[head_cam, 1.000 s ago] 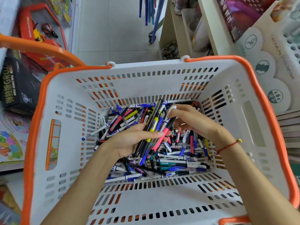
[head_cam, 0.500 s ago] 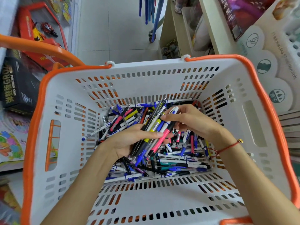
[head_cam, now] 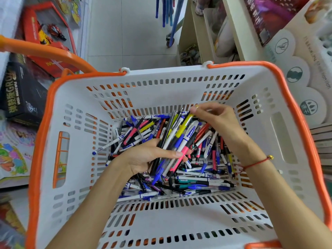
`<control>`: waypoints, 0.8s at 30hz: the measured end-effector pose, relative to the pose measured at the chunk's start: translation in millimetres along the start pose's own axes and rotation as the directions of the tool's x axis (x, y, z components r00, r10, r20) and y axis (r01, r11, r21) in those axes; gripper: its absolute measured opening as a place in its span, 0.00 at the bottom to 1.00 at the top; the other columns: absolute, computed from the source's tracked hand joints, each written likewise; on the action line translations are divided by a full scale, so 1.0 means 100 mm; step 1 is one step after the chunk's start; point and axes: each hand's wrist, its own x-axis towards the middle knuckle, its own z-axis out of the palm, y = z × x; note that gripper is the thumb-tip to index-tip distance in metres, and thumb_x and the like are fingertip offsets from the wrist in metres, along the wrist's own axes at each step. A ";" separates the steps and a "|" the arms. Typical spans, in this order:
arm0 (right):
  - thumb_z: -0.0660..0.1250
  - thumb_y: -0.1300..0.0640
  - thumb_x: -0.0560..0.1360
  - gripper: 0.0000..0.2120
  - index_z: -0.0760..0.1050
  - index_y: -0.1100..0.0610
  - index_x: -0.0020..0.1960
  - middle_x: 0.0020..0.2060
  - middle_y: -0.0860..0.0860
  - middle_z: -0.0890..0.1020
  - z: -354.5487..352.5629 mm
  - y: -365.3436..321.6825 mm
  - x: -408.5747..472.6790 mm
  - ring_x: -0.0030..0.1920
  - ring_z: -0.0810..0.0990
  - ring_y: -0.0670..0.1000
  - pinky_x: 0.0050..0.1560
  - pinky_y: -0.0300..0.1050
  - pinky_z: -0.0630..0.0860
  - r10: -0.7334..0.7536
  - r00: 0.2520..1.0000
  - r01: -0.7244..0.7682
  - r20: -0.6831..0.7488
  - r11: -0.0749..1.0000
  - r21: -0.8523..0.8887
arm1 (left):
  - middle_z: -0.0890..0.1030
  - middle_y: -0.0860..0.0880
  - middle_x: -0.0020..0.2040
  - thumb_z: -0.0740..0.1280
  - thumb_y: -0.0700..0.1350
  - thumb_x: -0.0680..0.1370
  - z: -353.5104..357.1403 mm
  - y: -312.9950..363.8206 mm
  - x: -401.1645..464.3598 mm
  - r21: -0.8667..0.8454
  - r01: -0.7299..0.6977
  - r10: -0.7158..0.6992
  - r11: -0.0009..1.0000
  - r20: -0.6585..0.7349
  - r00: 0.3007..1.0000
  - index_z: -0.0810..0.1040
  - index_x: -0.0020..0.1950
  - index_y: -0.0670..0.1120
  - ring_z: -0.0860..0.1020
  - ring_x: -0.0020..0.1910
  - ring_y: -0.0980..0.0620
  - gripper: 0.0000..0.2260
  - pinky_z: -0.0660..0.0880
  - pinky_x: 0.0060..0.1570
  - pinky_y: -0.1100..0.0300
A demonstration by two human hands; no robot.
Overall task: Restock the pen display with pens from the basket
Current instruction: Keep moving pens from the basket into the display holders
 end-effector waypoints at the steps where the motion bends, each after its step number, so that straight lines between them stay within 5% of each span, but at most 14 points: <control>1: 0.71 0.49 0.73 0.10 0.81 0.55 0.47 0.44 0.53 0.83 -0.04 -0.01 0.01 0.45 0.80 0.53 0.49 0.40 0.73 -0.010 0.999 0.012 -0.052 0.999 0.050 | 0.71 0.47 0.73 0.84 0.58 0.55 -0.01 -0.01 0.00 -0.007 0.004 -0.004 1.000 -0.009 1.000 0.62 0.77 0.49 0.66 0.73 0.49 0.55 0.60 0.72 0.39; 5: 0.66 0.60 0.79 0.08 0.72 0.56 0.41 0.25 0.47 0.72 -0.06 -0.01 0.03 0.27 0.69 0.46 0.32 0.36 0.69 0.016 0.981 0.059 -0.192 0.925 0.376 | 0.85 0.50 0.51 0.71 0.45 0.71 0.05 0.06 -0.01 -0.138 -0.165 0.163 0.977 -0.024 0.986 0.75 0.65 0.45 0.83 0.48 0.57 0.23 0.79 0.49 0.57; 8: 0.65 0.67 0.77 0.09 0.72 0.58 0.40 0.24 0.46 0.76 -0.01 -0.06 -0.01 0.24 0.73 0.45 0.31 0.35 0.73 -0.006 0.976 0.094 -0.216 0.911 0.401 | 0.86 0.50 0.50 0.68 0.43 0.75 0.05 0.11 -0.03 -0.262 -0.319 0.285 0.911 -0.161 0.945 0.74 0.64 0.49 0.83 0.49 0.58 0.17 0.78 0.53 0.53; 10: 0.66 0.68 0.76 0.08 0.73 0.59 0.41 0.27 0.50 0.80 0.05 -0.09 -0.05 0.26 0.78 0.46 0.33 0.35 0.77 -0.021 0.988 0.081 -0.153 0.912 0.402 | 0.86 0.51 0.47 0.65 0.40 0.78 0.04 0.12 -0.05 -0.365 -0.388 0.310 0.846 -0.256 0.916 0.68 0.63 0.53 0.83 0.47 0.59 0.16 0.80 0.47 0.54; 12: 0.67 0.68 0.75 0.05 0.75 0.61 0.42 0.32 0.54 0.83 0.11 -0.08 -0.07 0.30 0.82 0.49 0.34 0.34 0.78 -0.018 0.994 0.061 -0.111 0.914 0.401 | 0.85 0.48 0.52 0.63 0.38 0.80 0.05 0.14 -0.06 -0.431 -0.425 0.320 0.796 -0.296 0.900 0.70 0.59 0.51 0.83 0.53 0.54 0.11 0.81 0.49 0.51; 17: 0.70 0.66 0.75 0.07 0.72 0.63 0.49 0.40 0.56 0.85 0.29 0.04 -0.14 0.39 0.86 0.56 0.45 0.49 0.83 -0.008 0.973 0.006 0.229 1.000 0.006 | 0.86 0.49 0.50 0.64 0.38 0.79 0.04 0.13 -0.03 -0.377 -0.442 0.295 0.814 -0.387 0.874 0.78 0.57 0.45 0.84 0.48 0.52 0.08 0.82 0.41 0.55; 24: 0.66 0.64 0.76 0.09 0.67 0.59 0.52 0.39 0.57 0.85 0.36 0.05 -0.19 0.37 0.85 0.54 0.47 0.53 0.82 0.094 0.888 0.055 0.450 0.950 -0.307 | 0.85 0.50 0.51 0.68 0.43 0.78 0.03 0.08 0.00 -0.203 -0.390 0.287 0.898 -0.400 0.870 0.78 0.62 0.49 0.82 0.54 0.51 0.13 0.79 0.52 0.52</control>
